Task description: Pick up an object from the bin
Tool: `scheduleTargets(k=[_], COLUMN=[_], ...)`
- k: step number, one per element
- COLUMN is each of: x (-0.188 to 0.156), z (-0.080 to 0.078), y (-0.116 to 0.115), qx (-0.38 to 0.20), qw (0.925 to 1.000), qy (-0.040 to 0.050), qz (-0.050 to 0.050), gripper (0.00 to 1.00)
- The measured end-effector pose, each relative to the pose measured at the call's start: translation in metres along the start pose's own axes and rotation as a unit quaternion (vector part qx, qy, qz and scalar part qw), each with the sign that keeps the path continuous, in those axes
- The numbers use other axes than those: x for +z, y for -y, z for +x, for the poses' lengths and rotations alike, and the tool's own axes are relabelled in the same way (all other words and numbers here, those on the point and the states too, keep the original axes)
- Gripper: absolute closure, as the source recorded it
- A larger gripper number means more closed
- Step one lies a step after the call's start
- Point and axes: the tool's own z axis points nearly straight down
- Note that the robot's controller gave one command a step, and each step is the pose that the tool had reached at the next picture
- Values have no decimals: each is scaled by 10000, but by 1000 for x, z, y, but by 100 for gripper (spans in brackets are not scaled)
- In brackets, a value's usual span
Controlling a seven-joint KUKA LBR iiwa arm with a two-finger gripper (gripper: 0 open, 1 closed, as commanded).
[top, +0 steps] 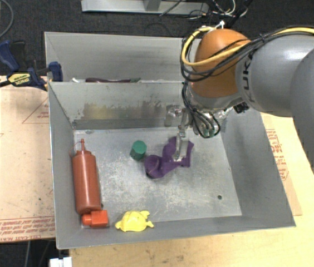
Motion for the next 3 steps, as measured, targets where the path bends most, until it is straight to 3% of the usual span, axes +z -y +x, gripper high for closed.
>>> scheduleTargets(k=[1,2,3], x=[-5,56,56], z=[-1,16,16], y=[0,3,3], qx=[1,-1009,-1007], qw=[10000,9949,9949], qy=[35,18,18], qz=[-1,-5,-6], gripper=[0,100,100])
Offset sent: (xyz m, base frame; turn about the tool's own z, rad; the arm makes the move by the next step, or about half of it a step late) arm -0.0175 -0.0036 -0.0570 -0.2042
